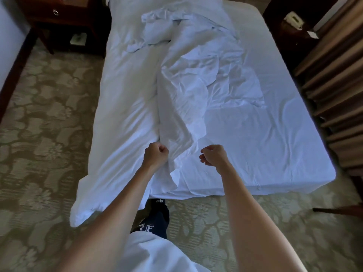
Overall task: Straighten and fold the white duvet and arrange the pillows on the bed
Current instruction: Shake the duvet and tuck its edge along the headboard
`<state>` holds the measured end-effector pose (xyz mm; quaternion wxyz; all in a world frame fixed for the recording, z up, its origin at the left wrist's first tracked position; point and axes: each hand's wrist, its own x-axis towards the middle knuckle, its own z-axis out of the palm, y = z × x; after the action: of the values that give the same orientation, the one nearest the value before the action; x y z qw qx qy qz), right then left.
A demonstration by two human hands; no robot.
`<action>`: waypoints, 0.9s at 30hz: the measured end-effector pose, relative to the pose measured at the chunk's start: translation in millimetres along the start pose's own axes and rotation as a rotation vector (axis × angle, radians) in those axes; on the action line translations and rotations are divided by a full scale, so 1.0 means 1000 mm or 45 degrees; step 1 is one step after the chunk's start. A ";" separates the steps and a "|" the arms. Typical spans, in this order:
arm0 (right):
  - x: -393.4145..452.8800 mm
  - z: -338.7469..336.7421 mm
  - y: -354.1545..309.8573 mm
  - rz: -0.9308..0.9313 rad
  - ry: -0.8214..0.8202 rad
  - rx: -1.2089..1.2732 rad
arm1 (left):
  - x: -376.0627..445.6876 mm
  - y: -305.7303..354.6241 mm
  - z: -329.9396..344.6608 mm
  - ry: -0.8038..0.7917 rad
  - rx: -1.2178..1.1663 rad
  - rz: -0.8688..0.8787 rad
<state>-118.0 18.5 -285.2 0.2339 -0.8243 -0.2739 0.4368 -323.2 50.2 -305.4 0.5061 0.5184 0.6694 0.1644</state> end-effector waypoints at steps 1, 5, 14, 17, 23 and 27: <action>0.016 -0.001 -0.006 0.025 -0.010 0.007 | 0.012 0.008 0.005 0.001 0.034 0.005; 0.077 -0.002 -0.024 0.127 -0.038 0.084 | 0.054 0.039 0.024 -0.044 0.159 0.016; 0.194 0.040 -0.003 0.267 -0.096 0.172 | 0.121 0.035 0.080 -0.165 0.373 -0.118; 0.236 0.056 -0.012 -0.044 -0.151 -0.305 | 0.141 0.028 0.094 -0.185 0.398 -0.133; 0.306 0.063 -0.051 -0.330 -0.438 -0.494 | 0.155 0.029 0.123 -0.097 0.359 -0.194; 0.287 0.023 -0.066 -0.451 -0.423 -0.381 | 0.139 0.052 0.156 0.075 0.477 -0.157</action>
<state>-19.4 258.7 -425.3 0.1342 -0.7062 -0.5094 0.4730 -156.3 143.8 -405.0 0.3900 0.5564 0.7334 0.0206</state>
